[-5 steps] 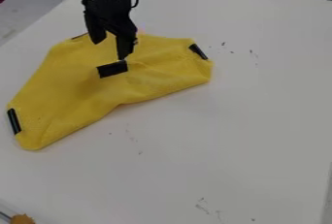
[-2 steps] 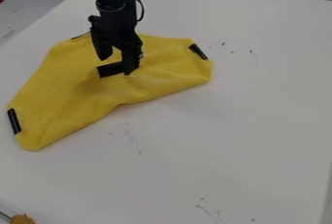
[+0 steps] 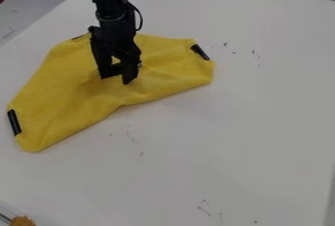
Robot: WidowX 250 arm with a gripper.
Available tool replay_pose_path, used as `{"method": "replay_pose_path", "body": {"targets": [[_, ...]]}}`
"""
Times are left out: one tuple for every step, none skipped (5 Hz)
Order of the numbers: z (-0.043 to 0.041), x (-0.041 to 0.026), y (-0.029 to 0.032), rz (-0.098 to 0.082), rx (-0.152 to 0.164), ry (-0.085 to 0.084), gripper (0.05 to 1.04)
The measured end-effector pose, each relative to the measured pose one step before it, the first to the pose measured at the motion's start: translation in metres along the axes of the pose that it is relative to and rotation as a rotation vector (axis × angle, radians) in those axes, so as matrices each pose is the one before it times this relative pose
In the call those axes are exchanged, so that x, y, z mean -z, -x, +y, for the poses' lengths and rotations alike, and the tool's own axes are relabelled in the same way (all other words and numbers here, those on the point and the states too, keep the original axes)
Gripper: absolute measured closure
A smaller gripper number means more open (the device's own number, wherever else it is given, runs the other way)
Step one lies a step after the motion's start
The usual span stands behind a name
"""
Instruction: The cloth is spread to the right
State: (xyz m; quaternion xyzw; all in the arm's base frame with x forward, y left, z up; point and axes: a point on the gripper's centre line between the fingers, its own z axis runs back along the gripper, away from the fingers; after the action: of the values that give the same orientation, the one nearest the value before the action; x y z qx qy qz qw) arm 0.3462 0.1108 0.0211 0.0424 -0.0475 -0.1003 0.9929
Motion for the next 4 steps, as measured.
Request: {"method": "replay_pose_path", "body": {"targets": [[0.00354,-0.00066,-0.00156,0.0049,0.0118,0.0012,0.388],[0.00210,-0.00017,-0.00172,0.0042,0.0078,-0.0047,0.696],[0.00073,-0.00058,0.00036,0.0049,-0.0069,-0.0029,0.911],[-0.00282,0.00130,0.00057,0.0052,-0.0018,-0.0013,1.009]]}}
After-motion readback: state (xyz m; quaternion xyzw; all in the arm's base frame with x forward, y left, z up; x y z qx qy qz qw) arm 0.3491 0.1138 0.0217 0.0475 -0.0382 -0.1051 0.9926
